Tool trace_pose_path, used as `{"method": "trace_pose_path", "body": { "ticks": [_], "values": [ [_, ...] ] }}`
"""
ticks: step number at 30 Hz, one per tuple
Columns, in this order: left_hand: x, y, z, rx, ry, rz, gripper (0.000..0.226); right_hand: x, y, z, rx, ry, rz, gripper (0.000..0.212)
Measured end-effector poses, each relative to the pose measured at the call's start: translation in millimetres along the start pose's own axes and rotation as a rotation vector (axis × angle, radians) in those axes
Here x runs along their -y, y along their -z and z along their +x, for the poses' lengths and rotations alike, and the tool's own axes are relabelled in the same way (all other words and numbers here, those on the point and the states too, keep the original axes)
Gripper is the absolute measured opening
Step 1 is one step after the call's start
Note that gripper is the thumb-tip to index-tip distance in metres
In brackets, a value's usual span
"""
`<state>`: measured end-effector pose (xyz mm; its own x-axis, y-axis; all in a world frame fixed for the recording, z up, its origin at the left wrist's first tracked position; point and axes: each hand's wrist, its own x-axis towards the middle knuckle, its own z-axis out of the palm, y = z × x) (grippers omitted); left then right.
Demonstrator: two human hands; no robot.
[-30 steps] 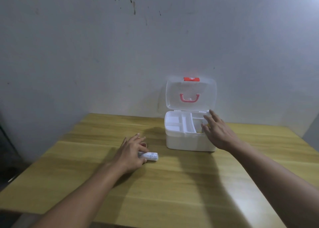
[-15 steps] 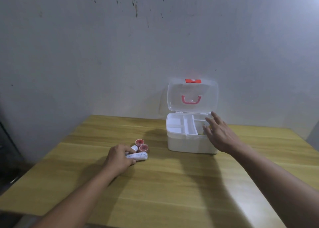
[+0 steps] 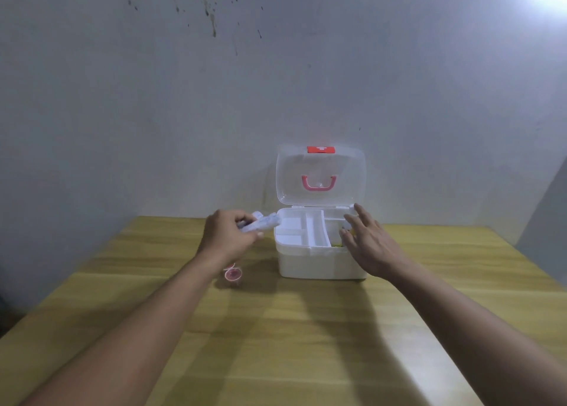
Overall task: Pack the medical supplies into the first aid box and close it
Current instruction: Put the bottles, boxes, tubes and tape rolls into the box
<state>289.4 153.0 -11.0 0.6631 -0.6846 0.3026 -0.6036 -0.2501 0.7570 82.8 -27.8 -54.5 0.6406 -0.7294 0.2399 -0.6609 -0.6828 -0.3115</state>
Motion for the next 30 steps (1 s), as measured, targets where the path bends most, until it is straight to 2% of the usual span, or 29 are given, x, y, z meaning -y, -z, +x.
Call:
{"method": "trace_pose_path", "body": {
  "ticks": [5, 12, 15, 18, 26, 28, 30],
  "values": [
    [-39, -51, 33, 0.102, -0.024, 0.050, 0.016, -1, 0, 0, -0.001, 0.000, 0.010, 0.053],
    [-35, -93, 56, 0.110, 0.064, 0.252, 0.005, -1, 0, 2, 0.000, 0.002, 0.014, 0.055],
    [-33, -101, 58, 0.095, 0.065, 0.299, 0.015, -4, -1, 2, -0.004, 0.003, 0.014, 0.054],
    [-36, -106, 58, 0.008, 0.056, 0.370, 0.030, -5, -3, 3, -0.017, 0.009, 0.015, 0.052],
    [-51, -113, 53, 0.042, 0.171, 0.163, 0.049, -3, -2, 2, -0.031, 0.007, 0.014, 0.050],
    [-51, -108, 53, 0.022, 0.177, 0.124, 0.033, -3, -1, 1, -0.027, 0.008, 0.014, 0.050],
    [-44, -103, 53, 0.012, 0.108, 0.153, 0.023, -4, -1, 1, -0.025, 0.008, 0.014, 0.050]
  ]
}}
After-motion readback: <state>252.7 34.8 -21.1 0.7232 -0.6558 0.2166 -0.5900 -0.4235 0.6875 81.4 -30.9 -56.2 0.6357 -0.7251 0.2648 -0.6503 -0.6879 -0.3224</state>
